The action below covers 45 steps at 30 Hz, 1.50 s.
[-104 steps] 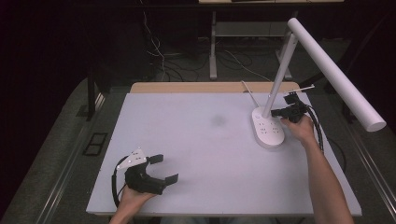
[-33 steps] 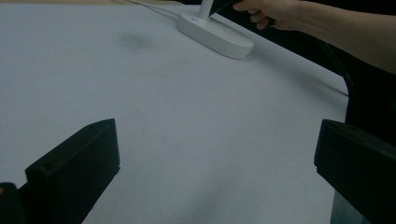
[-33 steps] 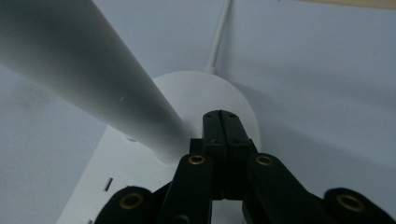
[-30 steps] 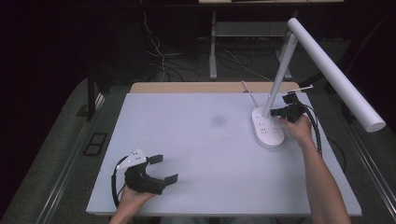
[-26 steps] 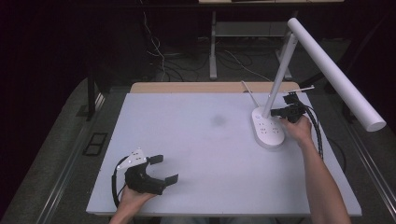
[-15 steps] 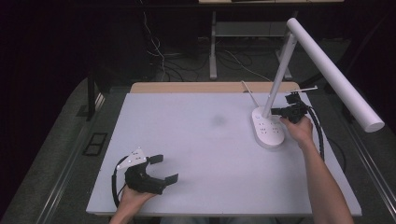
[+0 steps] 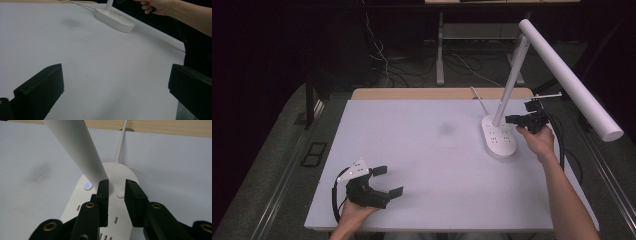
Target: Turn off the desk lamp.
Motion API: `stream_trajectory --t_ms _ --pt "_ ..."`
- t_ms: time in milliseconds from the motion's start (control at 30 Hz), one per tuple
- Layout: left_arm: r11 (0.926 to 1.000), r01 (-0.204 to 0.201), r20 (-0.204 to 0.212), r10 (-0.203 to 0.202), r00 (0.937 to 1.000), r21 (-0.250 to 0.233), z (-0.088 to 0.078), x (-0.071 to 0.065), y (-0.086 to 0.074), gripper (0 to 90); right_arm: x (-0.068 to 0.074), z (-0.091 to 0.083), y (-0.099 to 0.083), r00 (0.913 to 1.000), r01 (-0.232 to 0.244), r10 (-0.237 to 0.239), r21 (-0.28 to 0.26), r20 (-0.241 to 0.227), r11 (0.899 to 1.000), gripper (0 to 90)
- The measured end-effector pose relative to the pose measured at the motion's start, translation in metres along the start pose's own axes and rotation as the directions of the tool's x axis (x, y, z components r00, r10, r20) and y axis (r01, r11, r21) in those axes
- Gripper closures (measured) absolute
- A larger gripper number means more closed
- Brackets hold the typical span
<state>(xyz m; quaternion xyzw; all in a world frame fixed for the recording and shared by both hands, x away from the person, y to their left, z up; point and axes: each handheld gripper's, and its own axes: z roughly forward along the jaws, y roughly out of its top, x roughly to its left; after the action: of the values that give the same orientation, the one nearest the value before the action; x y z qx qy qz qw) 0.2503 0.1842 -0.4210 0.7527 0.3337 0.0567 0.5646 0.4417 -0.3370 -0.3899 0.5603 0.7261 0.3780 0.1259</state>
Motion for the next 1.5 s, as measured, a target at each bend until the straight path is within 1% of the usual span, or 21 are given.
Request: stream_trajectory --t_ms 33,100,233,367,400,467,500,567,633,667,700,733,767,833,867,900,1067,1267,1333,1433,1500 --pt "1.0000 0.001 0.000 -0.001 1.0000 -0.001 0.000 0.000 0.000 0.0 0.002 -0.003 0.000 1.0000 -0.008 0.008 -0.008 0.004 1.000 70.2" --pt "1.0000 0.001 -0.001 -0.001 1.0000 -0.002 0.000 0.000 0.000 0.0 0.005 -0.007 -0.001 0.9999 -0.007 0.007 -0.003 0.010 1.000 66.3" --pt "1.0000 0.000 0.002 0.000 1.0000 -0.005 0.000 0.000 0.000 0.0 0.010 -0.016 -0.007 0.9997 -0.018 0.018 -0.023 -0.017 1.000 58.8" --pt "1.0000 -0.001 0.004 0.001 1.0000 -0.004 0.000 -0.001 0.000 0.0 0.014 -0.023 -0.014 0.9994 -0.029 0.029 -0.025 -0.018 0.999 49.3" --pt "1.0000 -0.001 0.003 0.001 1.0000 -0.003 0.000 -0.001 0.000 0.0 0.015 -0.025 -0.015 0.9994 -0.028 0.027 -0.029 -0.020 0.999 46.4" --pt "1.0000 -0.002 0.004 0.002 1.0000 -0.003 0.000 -0.001 0.000 0.0 0.016 -0.029 -0.018 0.9988 -0.042 0.041 -0.046 -0.029 0.998 39.2" --pt "1.0000 -0.004 0.004 0.004 1.0000 -0.003 0.000 -0.001 0.000 0.0 0.018 -0.031 -0.020 0.9978 -0.052 0.050 -0.055 -0.044 0.997 37.3" --pt "1.0000 -0.002 0.004 0.002 1.0000 -0.006 0.000 -0.001 0.000 0.0 0.021 -0.035 -0.024 0.9962 -0.062 0.057 -0.064 -0.065 0.996 29.8" --pt "1.0000 -0.001 0.002 0.001 1.0000 -0.006 -0.001 0.000 0.000 0.0 0.025 -0.040 -0.028 0.9965 -0.045 0.040 -0.068 -0.073 0.997 21.0" --pt "1.0000 0.000 0.002 0.000 1.0000 -0.006 -0.001 0.000 0.000 0.0 0.027 -0.042 -0.030 0.9957 -0.041 0.035 -0.069 -0.086 0.997 14.1" --pt "1.0000 -0.001 0.001 0.001 1.0000 -0.006 -0.001 0.000 0.000 0.0 0.029 -0.045 -0.032 0.9945 -0.032 0.025 -0.074 -0.102 0.997 11.5" --pt "1.0000 -0.001 0.002 0.001 1.0000 -0.006 -0.001 0.000 0.000 0.0 0.031 -0.047 -0.034 0.9930 -0.029 0.019 -0.084 -0.117 0.996 11.5" --pt "1.0000 -0.002 0.001 0.002 1.0000 -0.007 0.000 -0.001 0.000 0.0 0.033 -0.050 -0.037 0.9916 -0.035 0.023 -0.090 -0.127 0.995 10.8" --pt "1.0000 -0.001 0.001 0.001 1.0000 -0.007 0.000 -0.001 0.000 0.0 0.037 -0.053 -0.041 0.9861 -0.031 0.016 -0.091 -0.165 0.995 0.6" --pt "1.0000 -0.002 0.001 0.002 1.0000 -0.007 0.000 -0.001 0.000 0.0 0.040 -0.055 -0.043 0.9842 -0.030 0.014 -0.088 -0.176 0.996 0.6" --pt "1.0000 -0.002 0.001 0.002 1.0000 -0.007 0.000 -0.001 0.000 0.0 0.042 -0.056 -0.046 0.9829 -0.018 0.000 -0.095 -0.184 0.995 0.6" --pt "1.0000 -0.001 0.002 0.001 1.0000 -0.008 0.000 -0.001 0.000 0.0 0.057 -0.064 -0.057 0.9779 0.020 -0.044 -0.117 -0.204 0.993 0.6" --pt "1.0000 -0.002 0.002 0.002 1.0000 -0.007 0.000 -0.001 0.000 0.0 0.075 -0.070 -0.071 0.9675 0.051 -0.085 -0.147 -0.238 0.988 0.6" --pt "1.0000 -0.005 0.002 0.005 1.0000 -0.005 0.000 -0.001 0.000 0.0 0.080 -0.071 -0.076 0.9637 0.048 -0.087 -0.154 -0.253 0.987 0.6" --pt "1.0000 -0.005 0.003 0.005 1.0000 -0.007 0.000 -0.002 0.000 0.0 0.088 -0.072 -0.085 0.9595 0.063 -0.104 -0.160 -0.262 0.985 0.6" --pt "1.0000 -0.004 0.002 0.004 1.0000 -0.006 0.000 -0.001 0.000 0.0 0.093 -0.073 -0.093 0.9543 0.063 -0.109 -0.170 -0.278 0.983 0.6"
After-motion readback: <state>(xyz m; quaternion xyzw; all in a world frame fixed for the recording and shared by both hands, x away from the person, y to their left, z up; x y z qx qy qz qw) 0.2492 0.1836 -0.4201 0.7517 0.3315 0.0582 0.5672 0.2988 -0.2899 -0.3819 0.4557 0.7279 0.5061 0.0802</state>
